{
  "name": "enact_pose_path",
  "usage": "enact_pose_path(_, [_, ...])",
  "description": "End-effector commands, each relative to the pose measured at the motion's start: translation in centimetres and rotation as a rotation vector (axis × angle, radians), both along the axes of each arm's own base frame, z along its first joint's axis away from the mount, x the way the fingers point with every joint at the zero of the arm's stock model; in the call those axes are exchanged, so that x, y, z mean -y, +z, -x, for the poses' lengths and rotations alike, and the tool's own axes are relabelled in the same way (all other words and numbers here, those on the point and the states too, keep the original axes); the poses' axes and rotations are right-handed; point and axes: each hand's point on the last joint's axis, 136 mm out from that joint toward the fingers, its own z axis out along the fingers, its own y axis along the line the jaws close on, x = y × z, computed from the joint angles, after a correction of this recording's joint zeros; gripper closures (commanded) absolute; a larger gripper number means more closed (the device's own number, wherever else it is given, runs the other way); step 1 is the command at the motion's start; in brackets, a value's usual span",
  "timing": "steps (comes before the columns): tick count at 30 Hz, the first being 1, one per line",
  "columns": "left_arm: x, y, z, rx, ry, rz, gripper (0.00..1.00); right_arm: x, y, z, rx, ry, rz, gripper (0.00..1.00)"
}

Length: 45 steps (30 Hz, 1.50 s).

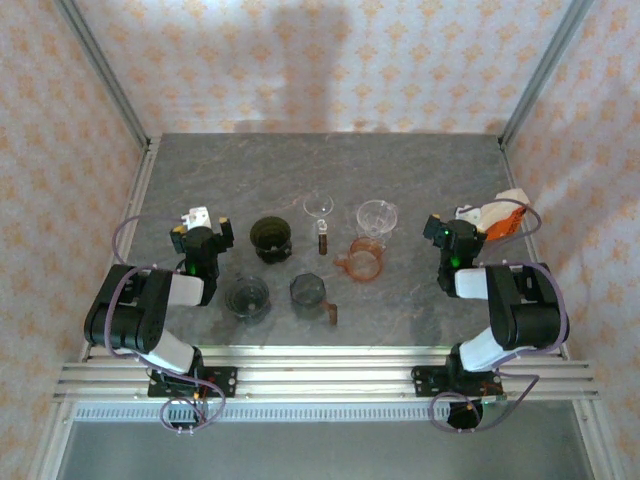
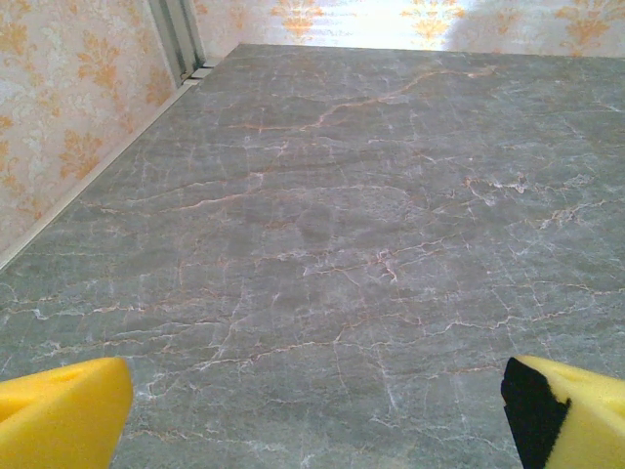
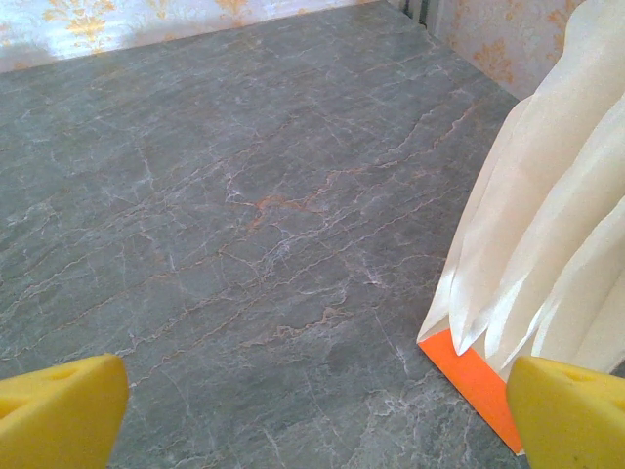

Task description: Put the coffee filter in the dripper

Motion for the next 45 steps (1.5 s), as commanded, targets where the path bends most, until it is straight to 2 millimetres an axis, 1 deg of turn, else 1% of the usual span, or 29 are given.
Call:
enact_pose_path(1, [0.2,1.1,-0.7,0.029,-0.007,-0.015,0.0,-0.2,0.7,-0.3,0.023,0.01,0.01,0.01])
enact_pose_path(33, [0.3,1.2,-0.8,0.032,-0.009,-0.015,0.0,-0.1,0.7,-0.4,0.024,0.013,0.0,0.01])
enact_pose_path(37, [-0.5,2.8,-0.2,0.029,0.042,-0.013,0.0,1.3,2.5,0.1,0.0,-0.079,0.006,0.01])
enact_pose_path(40, [-1.2,3.9,-0.2,-0.004,0.094,-0.018,0.0,1.1,3.0,0.0,-0.042,-0.073,0.0,0.01])
enact_pose_path(42, [-1.8,4.9,0.1,-0.024,0.132,-0.017,0.0,1.4,3.5,0.4,-0.057,-0.11,-0.009,0.01])
enact_pose_path(43, [-2.0,5.6,0.1,-0.015,0.15,-0.013,0.0,1.6,4.0,0.6,-0.053,-0.129,-0.012,0.01])
enact_pose_path(45, [-2.5,7.4,0.2,0.06,0.201,0.025,0.0,2.0,5.0,1.1,-0.033,-0.168,-0.017,0.01])
